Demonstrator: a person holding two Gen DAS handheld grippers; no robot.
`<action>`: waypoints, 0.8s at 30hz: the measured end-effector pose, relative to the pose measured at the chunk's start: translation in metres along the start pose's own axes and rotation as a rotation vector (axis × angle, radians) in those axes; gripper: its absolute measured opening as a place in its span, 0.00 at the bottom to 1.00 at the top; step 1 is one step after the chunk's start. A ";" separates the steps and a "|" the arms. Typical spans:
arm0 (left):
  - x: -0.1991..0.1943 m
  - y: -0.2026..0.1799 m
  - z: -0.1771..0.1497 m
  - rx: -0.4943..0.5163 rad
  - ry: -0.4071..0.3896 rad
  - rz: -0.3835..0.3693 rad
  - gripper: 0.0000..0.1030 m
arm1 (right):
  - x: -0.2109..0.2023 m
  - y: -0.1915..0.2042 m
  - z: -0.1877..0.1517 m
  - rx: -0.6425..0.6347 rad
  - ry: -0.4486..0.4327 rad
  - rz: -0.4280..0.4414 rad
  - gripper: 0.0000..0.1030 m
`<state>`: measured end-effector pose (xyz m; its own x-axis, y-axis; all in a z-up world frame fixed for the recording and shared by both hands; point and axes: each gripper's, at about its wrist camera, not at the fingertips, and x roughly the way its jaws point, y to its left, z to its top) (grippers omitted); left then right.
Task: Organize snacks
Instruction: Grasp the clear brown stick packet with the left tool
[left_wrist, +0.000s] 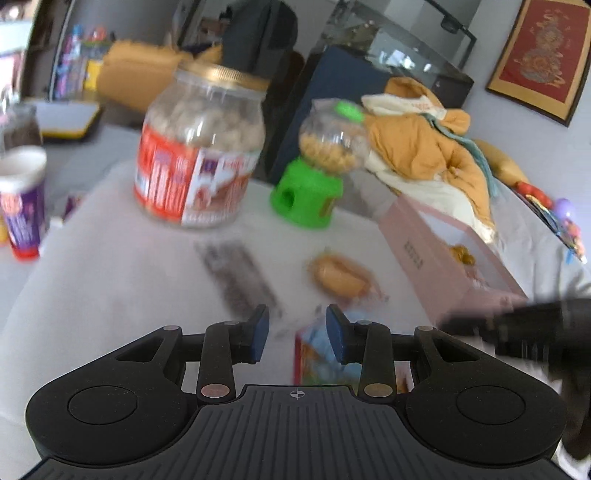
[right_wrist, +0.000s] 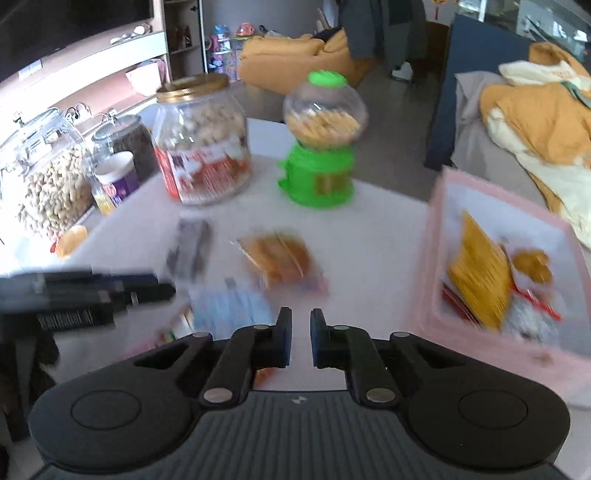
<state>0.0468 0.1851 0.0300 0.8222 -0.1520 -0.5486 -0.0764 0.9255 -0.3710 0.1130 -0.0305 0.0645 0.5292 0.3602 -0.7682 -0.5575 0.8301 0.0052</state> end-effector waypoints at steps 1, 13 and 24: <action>0.001 -0.003 0.007 0.000 -0.013 0.011 0.37 | -0.004 -0.005 -0.010 0.007 -0.009 -0.011 0.11; 0.029 -0.026 0.015 -0.135 0.111 0.106 0.37 | -0.006 -0.045 -0.101 0.198 -0.164 -0.056 0.63; 0.059 -0.088 -0.006 0.066 0.201 0.014 0.42 | -0.011 -0.062 -0.105 0.324 -0.214 -0.067 0.66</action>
<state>0.0988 0.0930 0.0255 0.6916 -0.1988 -0.6944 -0.0449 0.9477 -0.3160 0.0742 -0.1305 0.0050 0.6980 0.3526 -0.6232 -0.3044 0.9339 0.1875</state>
